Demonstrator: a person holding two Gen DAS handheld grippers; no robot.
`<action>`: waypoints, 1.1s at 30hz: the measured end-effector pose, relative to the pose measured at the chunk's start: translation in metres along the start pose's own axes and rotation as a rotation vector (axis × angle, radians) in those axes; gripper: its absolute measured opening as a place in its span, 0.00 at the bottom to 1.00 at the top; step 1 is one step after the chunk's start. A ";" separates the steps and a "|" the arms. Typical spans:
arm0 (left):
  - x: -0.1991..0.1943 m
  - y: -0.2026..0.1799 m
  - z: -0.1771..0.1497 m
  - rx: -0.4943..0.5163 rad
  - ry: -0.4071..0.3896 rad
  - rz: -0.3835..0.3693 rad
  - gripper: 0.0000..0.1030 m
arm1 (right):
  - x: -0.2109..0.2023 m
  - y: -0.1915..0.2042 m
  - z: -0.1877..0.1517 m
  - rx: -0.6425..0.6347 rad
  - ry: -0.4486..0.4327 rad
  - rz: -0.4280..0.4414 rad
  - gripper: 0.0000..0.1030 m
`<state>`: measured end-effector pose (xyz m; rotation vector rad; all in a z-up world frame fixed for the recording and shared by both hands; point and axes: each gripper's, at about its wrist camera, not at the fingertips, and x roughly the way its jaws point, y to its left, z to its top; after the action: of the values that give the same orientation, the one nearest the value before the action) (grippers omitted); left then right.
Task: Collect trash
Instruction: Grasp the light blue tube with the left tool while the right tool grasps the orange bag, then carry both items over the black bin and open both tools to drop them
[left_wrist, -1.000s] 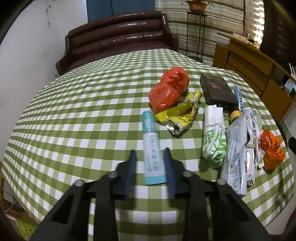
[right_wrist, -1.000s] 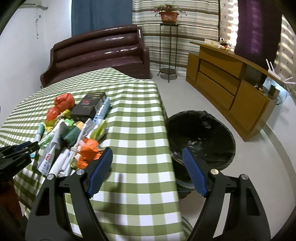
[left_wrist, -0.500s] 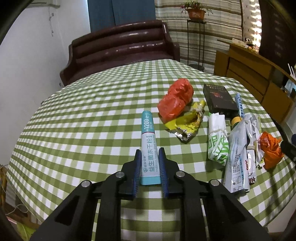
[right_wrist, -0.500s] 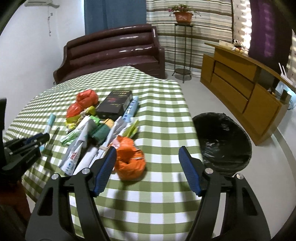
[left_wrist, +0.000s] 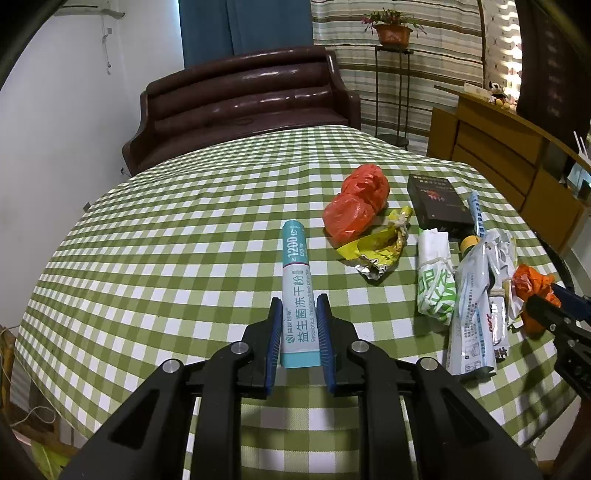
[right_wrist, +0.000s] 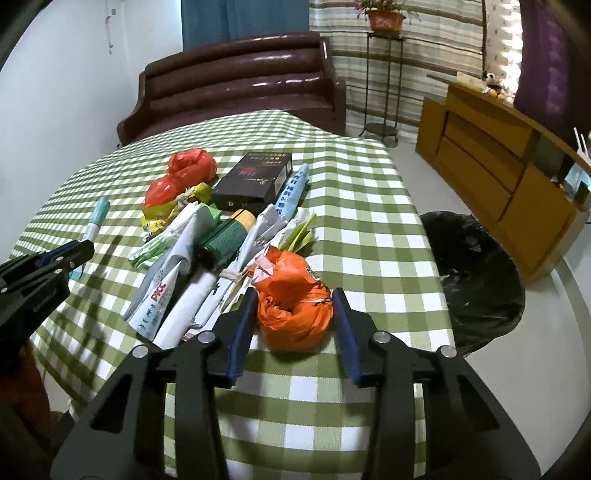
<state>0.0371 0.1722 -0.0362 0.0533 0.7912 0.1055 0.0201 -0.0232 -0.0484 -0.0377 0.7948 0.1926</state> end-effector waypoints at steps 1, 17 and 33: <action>-0.001 0.000 0.000 0.001 -0.002 -0.001 0.20 | -0.001 0.000 0.000 -0.001 0.000 0.003 0.38; -0.034 -0.070 0.023 0.078 -0.105 -0.146 0.20 | -0.036 -0.072 0.012 0.107 -0.121 -0.146 0.38; -0.003 -0.215 0.061 0.224 -0.120 -0.320 0.20 | -0.020 -0.182 0.024 0.224 -0.157 -0.300 0.38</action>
<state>0.0947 -0.0419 -0.0097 0.1429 0.6799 -0.2882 0.0569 -0.2025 -0.0244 0.0695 0.6410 -0.1761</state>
